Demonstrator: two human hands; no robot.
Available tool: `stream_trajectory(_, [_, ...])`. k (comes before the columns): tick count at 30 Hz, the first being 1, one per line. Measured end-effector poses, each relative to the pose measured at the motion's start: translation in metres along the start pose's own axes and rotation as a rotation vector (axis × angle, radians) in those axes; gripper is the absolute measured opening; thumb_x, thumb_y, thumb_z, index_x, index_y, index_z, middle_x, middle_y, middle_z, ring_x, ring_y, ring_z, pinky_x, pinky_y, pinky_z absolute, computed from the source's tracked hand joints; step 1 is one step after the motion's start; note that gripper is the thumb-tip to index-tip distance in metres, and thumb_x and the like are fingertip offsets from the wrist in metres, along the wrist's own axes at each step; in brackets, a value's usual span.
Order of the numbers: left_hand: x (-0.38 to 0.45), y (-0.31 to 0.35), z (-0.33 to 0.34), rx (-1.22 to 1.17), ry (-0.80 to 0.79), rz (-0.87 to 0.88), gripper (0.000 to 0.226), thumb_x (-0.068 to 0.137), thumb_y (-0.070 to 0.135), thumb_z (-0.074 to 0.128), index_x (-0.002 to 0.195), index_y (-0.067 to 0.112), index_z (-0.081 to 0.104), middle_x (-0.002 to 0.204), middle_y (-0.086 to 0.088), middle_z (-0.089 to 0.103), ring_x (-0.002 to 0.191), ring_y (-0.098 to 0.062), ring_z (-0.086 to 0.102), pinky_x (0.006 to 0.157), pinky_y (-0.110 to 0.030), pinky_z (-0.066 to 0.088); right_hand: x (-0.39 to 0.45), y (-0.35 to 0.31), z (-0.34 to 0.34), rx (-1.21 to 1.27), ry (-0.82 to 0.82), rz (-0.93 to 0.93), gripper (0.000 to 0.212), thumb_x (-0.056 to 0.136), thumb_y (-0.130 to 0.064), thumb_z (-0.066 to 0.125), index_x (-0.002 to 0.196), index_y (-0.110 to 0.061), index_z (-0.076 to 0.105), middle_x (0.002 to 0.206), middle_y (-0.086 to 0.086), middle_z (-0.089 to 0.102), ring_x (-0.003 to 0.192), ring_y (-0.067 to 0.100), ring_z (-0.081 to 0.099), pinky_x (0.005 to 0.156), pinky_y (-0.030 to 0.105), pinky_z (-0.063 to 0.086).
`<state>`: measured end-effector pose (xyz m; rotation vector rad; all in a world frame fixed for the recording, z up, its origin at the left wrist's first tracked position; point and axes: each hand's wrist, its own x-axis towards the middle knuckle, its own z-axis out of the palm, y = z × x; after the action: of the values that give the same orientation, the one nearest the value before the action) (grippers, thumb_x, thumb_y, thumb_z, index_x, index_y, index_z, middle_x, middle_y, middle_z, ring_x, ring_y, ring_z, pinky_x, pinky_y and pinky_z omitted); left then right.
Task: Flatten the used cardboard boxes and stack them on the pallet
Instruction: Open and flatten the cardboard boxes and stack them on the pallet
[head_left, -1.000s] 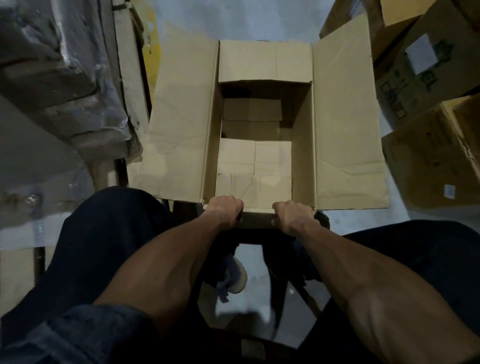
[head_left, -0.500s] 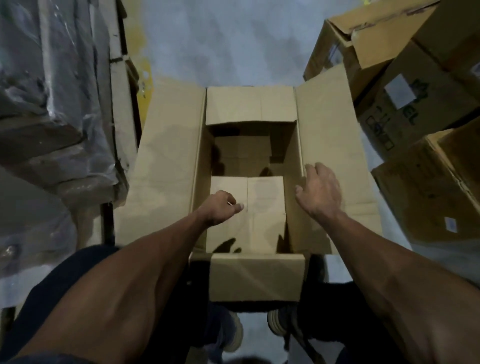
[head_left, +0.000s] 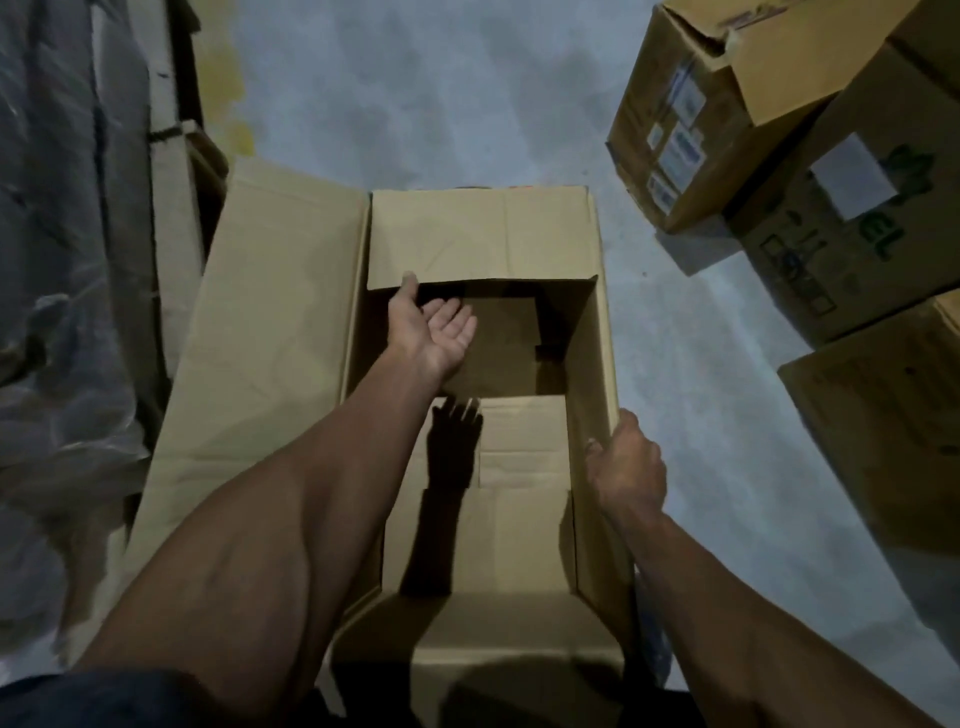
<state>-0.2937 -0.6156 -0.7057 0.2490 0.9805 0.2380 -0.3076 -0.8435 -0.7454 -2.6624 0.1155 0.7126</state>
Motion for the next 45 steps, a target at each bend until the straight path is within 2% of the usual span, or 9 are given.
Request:
stream_trajectory(6, [0.022,0.018,0.039,-0.058,0.035,0.098,0.051,0.102,0.020,0.055,0.148,0.004,0.039,0.157,-0.016,0.037,0.139,-0.032,0.044,0.108,-0.042,0.042,-0.006,-0.008,-0.005,-0.019,-0.041,-0.013,0.048,0.101,-0.017,0.057,0.146,-0.010,0.041,0.124,0.016,0.064,0.112,0.033,0.063,0.088,0.038,0.051])
stream_trajectory(11, [0.039,0.044,0.070,0.130,0.085,0.261,0.031,0.093,0.009,0.058,0.122,-0.001,0.055,0.118,-0.016,0.063,0.080,-0.027,0.067,0.047,-0.032,0.057,-0.009,-0.010,-0.008,-0.006,-0.041,0.017,0.051,0.100,-0.018,0.059,0.147,-0.011,0.041,0.126,0.016,0.064,0.113,0.033,0.063,0.090,0.038,0.052])
stream_trajectory(16, [0.055,0.069,0.120,0.355,-0.051,0.358,0.070,0.098,0.052,0.052,0.142,-0.001,0.046,0.127,-0.018,0.061,0.111,-0.031,0.063,0.079,-0.036,0.057,-0.012,-0.013,-0.009,0.005,-0.026,0.024,0.053,0.100,-0.019,0.060,0.148,-0.011,0.040,0.126,0.015,0.065,0.111,0.033,0.065,0.090,0.040,0.053])
stream_trajectory(19, [0.071,0.079,0.136,0.855,-0.060,0.458,0.051,0.103,0.044,0.047,0.102,-0.004,0.064,0.076,0.001,0.061,0.067,-0.012,0.059,0.061,-0.026,0.044,-0.014,-0.016,-0.009,0.023,-0.016,0.022,0.053,0.099,-0.019,0.060,0.147,-0.012,0.041,0.124,0.013,0.066,0.108,0.032,0.066,0.089,0.041,0.056])
stream_trajectory(21, [0.087,0.078,0.135,1.384,-0.031,0.624,0.026,0.099,0.028,0.056,0.105,0.005,0.064,0.091,-0.002,0.062,0.088,-0.021,0.063,0.072,-0.027,0.043,-0.013,-0.018,-0.010,0.041,-0.027,0.037,0.052,0.100,-0.021,0.059,0.148,-0.015,0.039,0.126,0.012,0.065,0.110,0.031,0.064,0.091,0.041,0.054])
stream_trajectory(26, [0.115,0.062,0.117,2.229,-0.043,0.720,0.035,0.089,0.014,0.058,0.123,0.007,0.051,0.129,-0.017,0.053,0.116,-0.035,0.054,0.092,-0.041,0.044,-0.006,-0.019,-0.007,0.041,-0.065,0.097,0.053,0.101,-0.024,0.056,0.149,-0.020,0.035,0.131,0.010,0.062,0.117,0.031,0.061,0.099,0.042,0.049])
stream_trajectory(35, [0.157,0.067,0.114,2.506,0.007,0.726,0.030,0.092,0.023,0.060,0.120,0.013,0.054,0.120,-0.014,0.061,0.108,-0.036,0.059,0.089,-0.046,0.048,-0.005,-0.017,-0.002,0.039,-0.059,0.099,0.053,0.100,-0.025,0.056,0.148,-0.021,0.035,0.125,0.008,0.063,0.113,0.029,0.062,0.097,0.044,0.051])
stream_trajectory(41, [0.158,0.067,0.123,2.478,0.023,0.554,0.049,0.095,0.037,0.063,0.134,0.012,0.048,0.137,-0.016,0.053,0.125,-0.037,0.049,0.097,-0.043,0.037,-0.005,-0.015,-0.001,0.036,-0.047,0.082,0.053,0.100,-0.024,0.057,0.148,-0.018,0.035,0.125,0.009,0.063,0.114,0.029,0.061,0.096,0.041,0.050])
stream_trajectory(45, [0.130,0.056,0.109,2.531,-0.008,0.736,0.068,0.094,0.042,0.062,0.147,0.012,0.032,0.154,-0.017,0.034,0.142,-0.036,0.031,0.116,-0.048,0.022,-0.006,-0.013,-0.001,0.051,-0.029,0.052,0.050,0.100,-0.022,0.057,0.145,-0.017,0.037,0.124,0.010,0.064,0.110,0.029,0.063,0.095,0.043,0.054])
